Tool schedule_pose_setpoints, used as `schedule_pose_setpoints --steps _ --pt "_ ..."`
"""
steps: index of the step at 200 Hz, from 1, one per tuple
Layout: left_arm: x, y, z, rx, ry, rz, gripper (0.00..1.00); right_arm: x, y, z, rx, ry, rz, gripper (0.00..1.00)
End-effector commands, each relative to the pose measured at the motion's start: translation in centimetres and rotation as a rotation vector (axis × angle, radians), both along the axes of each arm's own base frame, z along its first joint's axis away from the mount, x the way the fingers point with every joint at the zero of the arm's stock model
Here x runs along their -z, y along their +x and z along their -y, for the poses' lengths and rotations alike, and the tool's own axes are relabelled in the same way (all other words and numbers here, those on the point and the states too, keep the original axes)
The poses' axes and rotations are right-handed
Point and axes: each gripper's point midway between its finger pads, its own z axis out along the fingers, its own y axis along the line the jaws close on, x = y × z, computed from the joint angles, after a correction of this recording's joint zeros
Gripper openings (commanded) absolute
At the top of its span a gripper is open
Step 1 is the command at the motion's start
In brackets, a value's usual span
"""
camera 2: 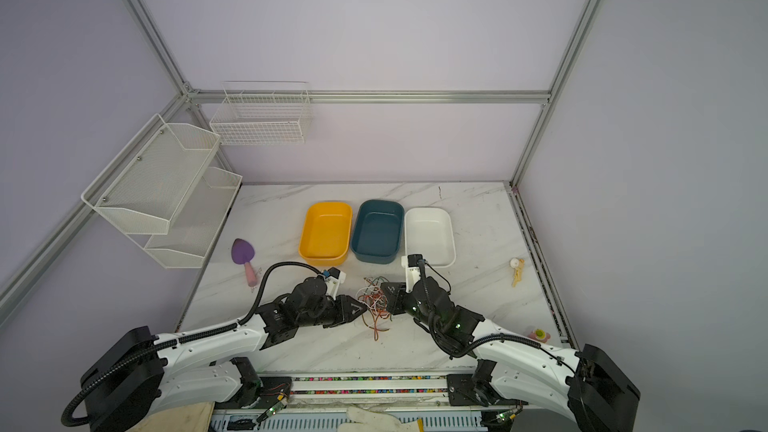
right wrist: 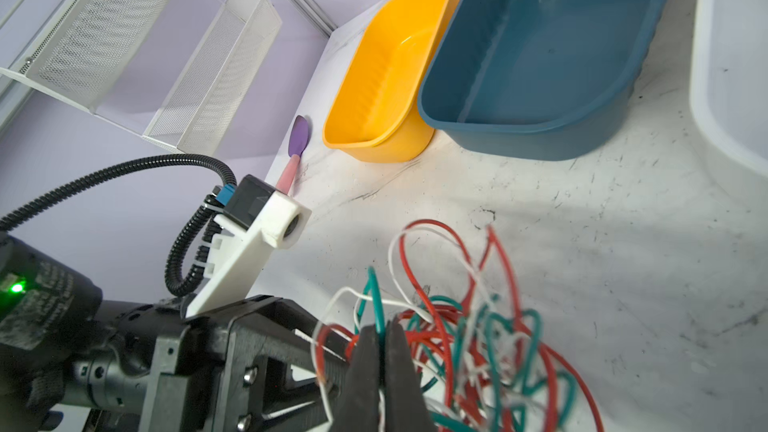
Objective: Untangle the cables
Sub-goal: 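Pull a green wire out with the right gripper while the left releases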
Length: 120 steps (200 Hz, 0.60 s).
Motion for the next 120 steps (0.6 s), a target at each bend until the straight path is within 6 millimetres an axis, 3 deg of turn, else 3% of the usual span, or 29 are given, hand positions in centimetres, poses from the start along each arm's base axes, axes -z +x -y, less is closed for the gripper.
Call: schedule_pose_setpoints --steps 1,26,63,120 --pt "0.7 -0.7 -0.3 0.028 0.002 0.004 0.45 -2.4 0.7 0.3 0.032 0.025 0.048 0.00" --pt "0.4 -0.8 -0.4 0.035 -0.001 0.017 0.52 -4.1 0.4 0.5 0.015 0.035 0.093 0.00" --pt "0.3 -1.1 -0.7 0.035 -0.014 0.028 0.62 -8.4 -0.8 -0.3 -0.074 0.126 0.181 0.00" --pt "-0.9 -0.9 0.0 0.045 -0.071 0.055 0.69 -11.6 -1.6 -2.2 -0.177 0.180 0.234 0.00"
